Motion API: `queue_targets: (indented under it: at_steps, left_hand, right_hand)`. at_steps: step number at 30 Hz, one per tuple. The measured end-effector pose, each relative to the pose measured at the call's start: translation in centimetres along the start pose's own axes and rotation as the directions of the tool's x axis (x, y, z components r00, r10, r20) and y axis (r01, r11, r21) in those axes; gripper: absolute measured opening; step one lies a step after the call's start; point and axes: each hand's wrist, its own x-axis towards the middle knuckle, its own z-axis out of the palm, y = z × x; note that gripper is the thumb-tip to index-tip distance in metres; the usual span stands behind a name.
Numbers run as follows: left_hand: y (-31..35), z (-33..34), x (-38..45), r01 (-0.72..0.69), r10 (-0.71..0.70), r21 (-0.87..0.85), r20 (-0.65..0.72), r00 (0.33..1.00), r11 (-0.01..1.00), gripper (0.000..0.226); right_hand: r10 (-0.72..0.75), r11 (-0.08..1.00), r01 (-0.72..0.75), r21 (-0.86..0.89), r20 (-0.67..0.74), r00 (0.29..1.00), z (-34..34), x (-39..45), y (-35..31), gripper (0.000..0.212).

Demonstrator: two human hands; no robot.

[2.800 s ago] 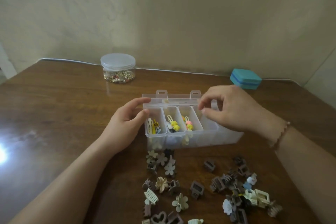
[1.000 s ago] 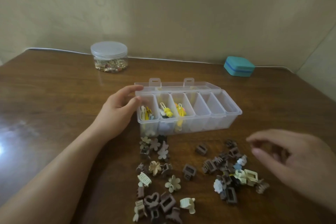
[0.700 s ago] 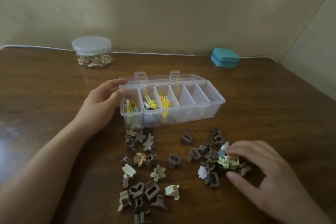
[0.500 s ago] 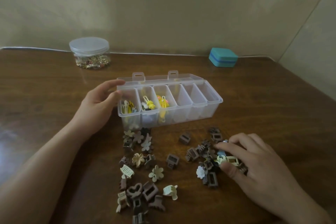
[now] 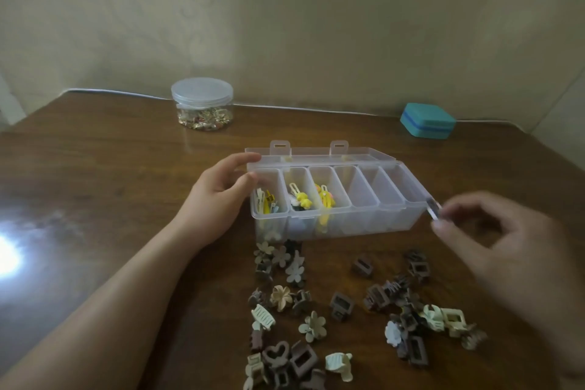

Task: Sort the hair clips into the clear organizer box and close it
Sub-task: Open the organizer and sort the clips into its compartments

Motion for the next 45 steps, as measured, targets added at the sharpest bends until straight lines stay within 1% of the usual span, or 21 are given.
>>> queue_targets:
  at_steps: [2, 4, 9, 11, 13, 15, 17, 18, 20, 21, 22, 23, 24, 26, 28, 31, 33, 35, 40, 43, 45]
  left_hand:
    - [-0.1, 0.0, 0.1, -0.002, 0.002, 0.003, 0.005, 1.000, 1.000, 0.031]
    - [-0.2, 0.0, 0.1, -0.009, 0.009, 0.004, 0.008, 1.000, 1.000, 0.031]
    - [-0.3, -0.1, 0.2, -0.013, 0.013, -0.005, 0.010, 1.000, 1.000, 0.032]
    - [-0.3, -0.2, 0.2, -0.014, 0.014, -0.003, 0.017, 1.000, 1.000, 0.032]
    - [-0.4, -0.3, 0.2, -0.015, 0.015, -0.013, 0.027, 1.000, 1.000, 0.033]
    - [-0.4, -0.3, 0.0, -0.011, 0.013, -0.026, 0.048, 0.999, 1.000, 0.040]
    - [-0.4, -0.3, -0.1, -0.004, 0.005, -0.025, 0.058, 0.998, 1.000, 0.044]
    - [-0.4, -0.2, -0.1, -0.001, 0.002, -0.026, 0.057, 0.998, 1.000, 0.043]
    - [-0.4, -0.2, -0.1, 0.003, -0.001, -0.028, 0.044, 0.999, 1.000, 0.043]
    - [-0.4, -0.1, -0.1, 0.000, 0.001, -0.025, 0.031, 1.000, 1.000, 0.044]
    - [-0.4, -0.1, -0.1, -0.002, 0.003, -0.026, 0.014, 1.000, 1.000, 0.045]
    - [-0.5, -0.1, -0.1, -0.002, 0.001, -0.033, -0.008, 1.000, 0.999, 0.045]
    - [-0.5, 0.0, -0.1, 0.003, -0.004, -0.043, -0.032, 0.999, 0.999, 0.045]
    - [-0.5, 0.0, -0.1, 0.009, -0.013, -0.047, -0.082, 0.997, 0.999, 0.044]
    - [-0.7, -0.1, 0.0, 0.017, -0.024, -0.056, -0.135, 0.991, 0.998, 0.043]
    - [-0.7, -0.2, 0.1, 0.031, -0.043, -0.072, -0.171, 0.984, 0.997, 0.043]
    - [-0.7, -0.1, 0.1, 0.026, -0.039, -0.076, -0.176, 0.984, 0.997, 0.041]
    - [-0.4, -0.1, 0.1, 0.026, -0.038, -0.068, -0.175, 0.984, 0.997, 0.038]
    - [-0.3, -0.2, 0.1, 0.034, -0.043, -0.061, -0.156, 0.987, 0.998, 0.049]
    - [-0.3, -0.2, 0.1, 0.032, -0.040, -0.052, -0.160, 0.986, 0.998, 0.046]
    - [-0.3, -0.1, 0.1, 0.029, -0.035, -0.036, -0.158, 0.987, 0.999, 0.045]
  right_hand:
    - [-0.122, 0.983, 0.115, 0.145, 0.041, 0.992, 1.0, 2.1, -3.1, 0.007]
    - [-0.210, 0.961, 0.184, 0.206, 0.111, 0.971, 3.1, 4.3, -5.8, 0.006]
    - [-0.221, 0.970, 0.172, 0.170, 0.335, 0.916, 8.2, 7.4, -6.7, 0.014]
    - [-0.231, 0.966, 0.184, 0.179, 0.293, 0.928, 8.2, 7.3, -6.0, 0.018]
    - [-0.247, 0.956, 0.202, 0.211, 0.214, 0.945, 7.1, 6.9, -5.6, 0.015]
    - [-0.289, 0.942, 0.232, 0.244, 0.235, 0.928, 5.3, 6.5, -5.2, 0.007]
    - [-0.348, 0.934, 0.276, 0.225, 0.406, 0.845, 3.4, 6.1, -5.1, 0.009]
    - [-0.350, 0.937, 0.291, 0.194, 0.535, 0.769, 2.6, 5.9, -5.1, 0.010]
    - [-0.273, 0.949, 0.290, 0.119, 0.768, 0.579, 1.8, 5.6, -5.2, 0.015]
    - [-0.219, 0.955, 0.287, 0.081, 0.842, 0.493, 1.7, 5.4, -5.2, 0.021]
    - [-0.171, 0.955, 0.294, 0.041, 0.886, 0.431, 1.8, 5.2, -5.2, 0.026]
    - [-0.129, 0.950, 0.312, -0.003, 0.907, 0.400, 2.0, 5.0, -5.4, 0.030]
    - [-0.100, 0.943, 0.330, -0.040, 0.912, 0.398, 2.2, 4.9, -5.4, 0.032]
    - [-0.061, 0.936, 0.336, -0.101, 0.896, 0.439, 2.3, 5.0, -5.3, 0.029]
    - [-0.007, 0.944, 0.298, -0.145, 0.889, 0.458, 1.8, 5.3, -5.0, 0.026]
    - [0.076, 0.953, 0.235, -0.190, 0.904, 0.421, 1.0, 5.6, -4.6, 0.025]
    - [0.097, 0.950, 0.240, -0.201, 0.918, 0.385, 1.0, 5.5, -4.6, 0.025]
    - [0.094, 0.951, 0.240, -0.195, 0.921, 0.378, 1.3, 5.4, -4.6, 0.026]
    - [0.057, 0.952, 0.245, -0.185, 0.890, 0.453, 2.0, 5.4, -4.9, 0.030]
    - [-0.011, 0.945, 0.281, -0.166, 0.844, 0.536, 1.8, 5.8, -4.2, 0.028]
    - [-0.016, 0.952, 0.264, -0.157, 0.832, 0.555, 0.8, 5.9, -3.8, 0.025]
